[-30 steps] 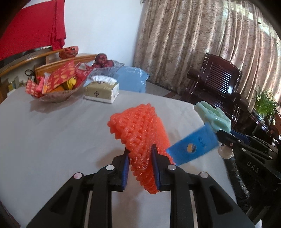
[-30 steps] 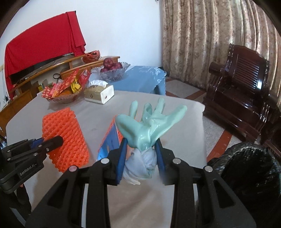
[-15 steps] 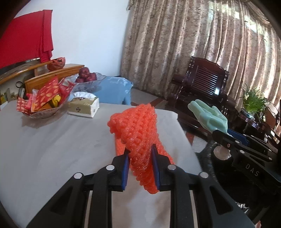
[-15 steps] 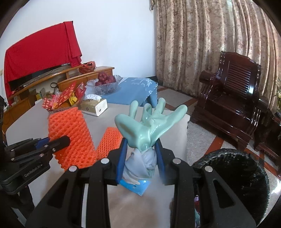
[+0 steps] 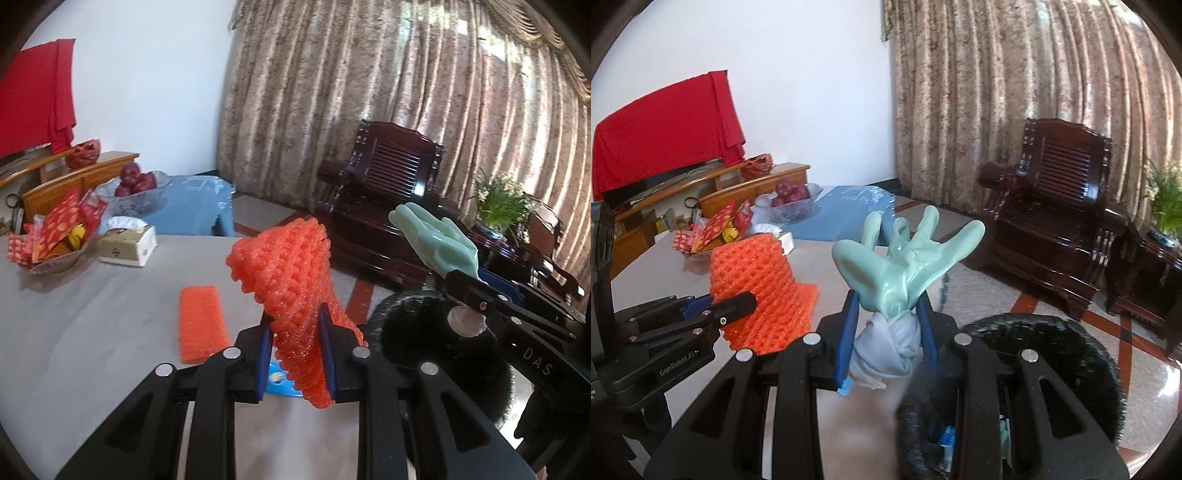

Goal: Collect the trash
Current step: 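Carry the foam net and glove over the bin and release both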

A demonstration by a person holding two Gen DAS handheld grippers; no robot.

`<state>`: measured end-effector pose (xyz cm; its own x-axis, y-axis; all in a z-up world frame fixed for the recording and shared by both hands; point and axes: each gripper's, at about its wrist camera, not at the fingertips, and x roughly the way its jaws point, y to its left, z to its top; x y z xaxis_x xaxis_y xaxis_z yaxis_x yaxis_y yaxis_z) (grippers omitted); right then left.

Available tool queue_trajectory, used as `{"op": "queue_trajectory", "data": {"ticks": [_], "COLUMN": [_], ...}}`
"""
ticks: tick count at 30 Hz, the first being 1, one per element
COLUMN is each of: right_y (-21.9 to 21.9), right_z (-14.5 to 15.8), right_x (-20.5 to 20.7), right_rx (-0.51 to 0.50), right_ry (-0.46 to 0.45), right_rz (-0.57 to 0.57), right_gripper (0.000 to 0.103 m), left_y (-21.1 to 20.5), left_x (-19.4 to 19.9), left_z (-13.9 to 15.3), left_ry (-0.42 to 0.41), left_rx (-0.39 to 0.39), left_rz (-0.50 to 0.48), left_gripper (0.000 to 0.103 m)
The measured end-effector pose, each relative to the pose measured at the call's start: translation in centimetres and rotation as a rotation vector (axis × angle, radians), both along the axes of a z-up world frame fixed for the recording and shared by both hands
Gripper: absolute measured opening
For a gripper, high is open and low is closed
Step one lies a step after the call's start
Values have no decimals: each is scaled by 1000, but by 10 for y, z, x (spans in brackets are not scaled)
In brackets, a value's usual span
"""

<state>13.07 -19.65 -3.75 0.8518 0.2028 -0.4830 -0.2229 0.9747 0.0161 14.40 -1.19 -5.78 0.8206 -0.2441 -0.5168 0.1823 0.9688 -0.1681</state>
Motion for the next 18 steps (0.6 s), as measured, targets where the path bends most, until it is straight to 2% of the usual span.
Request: {"op": "queue_trajectory", "data": {"ticks": [18], "right_y": [-118], "right_z": [-16], "right_x": [-30], "right_rx": [-19], "right_ry": [5], "right_rz": [-238], "right_gripper": [31], "left_y": [-118], "left_x": [10], "left_z": [-1], "left_ry": [-19], "left_rx": [18], "left_rz": [-211], "left_gripper": [23]}}
